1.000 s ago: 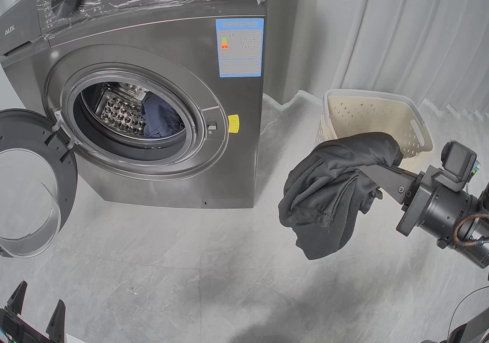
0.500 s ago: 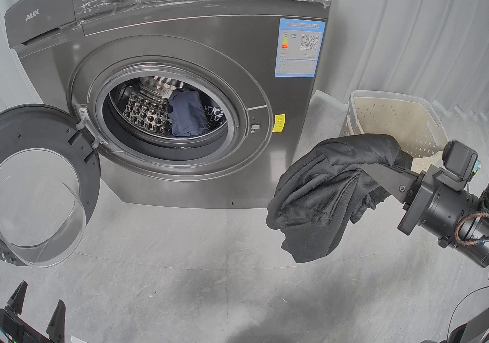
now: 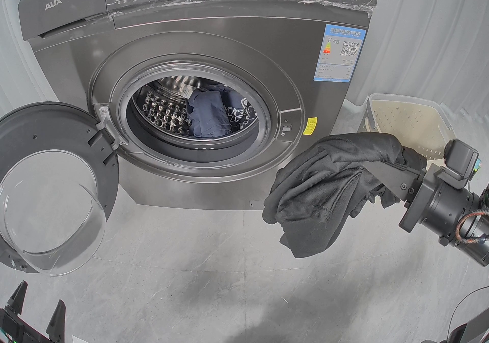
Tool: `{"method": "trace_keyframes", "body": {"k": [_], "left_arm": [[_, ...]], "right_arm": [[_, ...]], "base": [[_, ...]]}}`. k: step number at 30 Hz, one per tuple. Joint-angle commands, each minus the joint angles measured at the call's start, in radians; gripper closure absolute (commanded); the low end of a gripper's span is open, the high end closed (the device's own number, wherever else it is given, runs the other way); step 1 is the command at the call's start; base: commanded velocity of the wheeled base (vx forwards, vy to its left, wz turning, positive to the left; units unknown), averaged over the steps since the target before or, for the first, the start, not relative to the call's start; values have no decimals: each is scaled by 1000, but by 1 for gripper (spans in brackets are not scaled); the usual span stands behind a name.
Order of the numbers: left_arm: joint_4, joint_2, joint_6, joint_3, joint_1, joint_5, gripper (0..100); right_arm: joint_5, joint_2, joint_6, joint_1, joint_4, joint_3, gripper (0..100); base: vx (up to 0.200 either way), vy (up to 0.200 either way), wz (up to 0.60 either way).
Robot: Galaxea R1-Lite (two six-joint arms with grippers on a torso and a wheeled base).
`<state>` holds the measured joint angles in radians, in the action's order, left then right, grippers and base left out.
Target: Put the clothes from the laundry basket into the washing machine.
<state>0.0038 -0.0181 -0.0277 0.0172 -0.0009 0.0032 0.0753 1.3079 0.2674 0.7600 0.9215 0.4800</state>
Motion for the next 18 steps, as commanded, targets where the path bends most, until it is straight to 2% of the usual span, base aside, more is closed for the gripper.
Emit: {"method": "trace_keyframes", "body": {"k": [1,3,12,18], "left_arm": [[1,15,0,-14,-1,0,0],[1,15,0,-14,-1,1,0],[1,15,0,-14,1,0,0],[1,15,0,-14,1,1,0]], "right_arm": [[0,-2,-1,-1,0,2,100],[0,-2,1,-1,0,-1,100],[0,-2,1,-2,0,-1,100],[0,-1,3,-4,0,0,100]], "base": [[-200,0,0],[-200,0,0],[0,0,0],[0,200,0]]}}
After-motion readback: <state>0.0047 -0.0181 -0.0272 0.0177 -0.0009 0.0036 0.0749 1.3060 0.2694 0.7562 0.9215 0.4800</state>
